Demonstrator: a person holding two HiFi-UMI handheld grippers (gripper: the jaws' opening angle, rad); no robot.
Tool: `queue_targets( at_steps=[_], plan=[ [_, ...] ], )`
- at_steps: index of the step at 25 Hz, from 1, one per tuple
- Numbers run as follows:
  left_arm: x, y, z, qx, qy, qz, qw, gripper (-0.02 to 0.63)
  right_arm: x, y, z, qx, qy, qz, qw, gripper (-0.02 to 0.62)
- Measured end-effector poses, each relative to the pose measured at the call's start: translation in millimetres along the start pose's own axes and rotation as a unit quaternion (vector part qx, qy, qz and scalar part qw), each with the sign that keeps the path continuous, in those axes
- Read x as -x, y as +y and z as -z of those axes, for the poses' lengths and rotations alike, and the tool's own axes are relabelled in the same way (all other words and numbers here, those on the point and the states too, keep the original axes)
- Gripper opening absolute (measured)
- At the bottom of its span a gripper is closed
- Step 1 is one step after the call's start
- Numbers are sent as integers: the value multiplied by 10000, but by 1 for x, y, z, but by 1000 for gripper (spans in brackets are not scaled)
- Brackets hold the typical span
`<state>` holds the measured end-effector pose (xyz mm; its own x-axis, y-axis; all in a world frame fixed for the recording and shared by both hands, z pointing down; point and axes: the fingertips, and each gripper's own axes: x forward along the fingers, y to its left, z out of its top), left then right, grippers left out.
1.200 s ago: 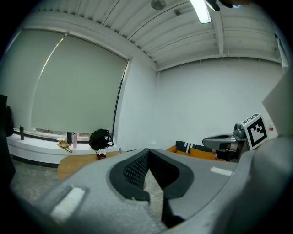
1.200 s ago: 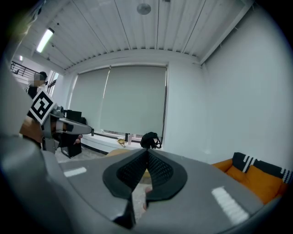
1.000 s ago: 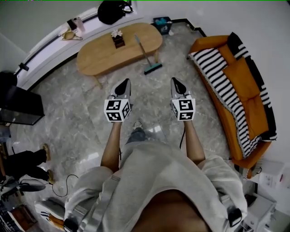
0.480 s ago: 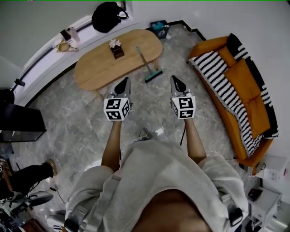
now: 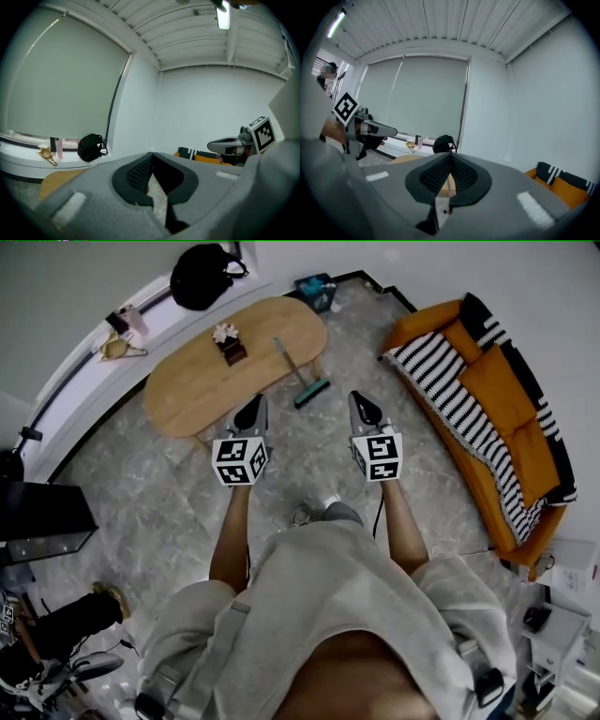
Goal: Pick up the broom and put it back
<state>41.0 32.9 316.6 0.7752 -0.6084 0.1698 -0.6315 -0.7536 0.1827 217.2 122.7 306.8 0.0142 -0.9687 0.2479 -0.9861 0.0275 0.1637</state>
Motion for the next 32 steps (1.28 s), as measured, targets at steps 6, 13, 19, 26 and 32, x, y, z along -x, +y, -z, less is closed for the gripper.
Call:
queue_targets(
  at_steps=[6, 13, 19, 26, 32],
  plan=[
    [-14, -1, 11, 40, 150, 53, 9999, 3, -8, -9, 6, -34, 45, 7, 10000, 3],
    [-44, 9, 22, 40, 289, -71, 9996, 3, -45, -24, 21, -177, 108, -183, 9996, 3],
    [-91, 41, 7, -13, 335, -367, 9988, 3, -108, -47, 12, -217, -3, -421, 9989, 3],
    [-154, 69, -19, -38, 319, -668, 9972, 3, -174, -87, 0, -280, -7, -659, 9974, 3],
    [-195, 89, -19, 49, 448, -934, 9946, 3, -224, -119, 1, -336, 44, -804, 9962, 3]
  ],
)
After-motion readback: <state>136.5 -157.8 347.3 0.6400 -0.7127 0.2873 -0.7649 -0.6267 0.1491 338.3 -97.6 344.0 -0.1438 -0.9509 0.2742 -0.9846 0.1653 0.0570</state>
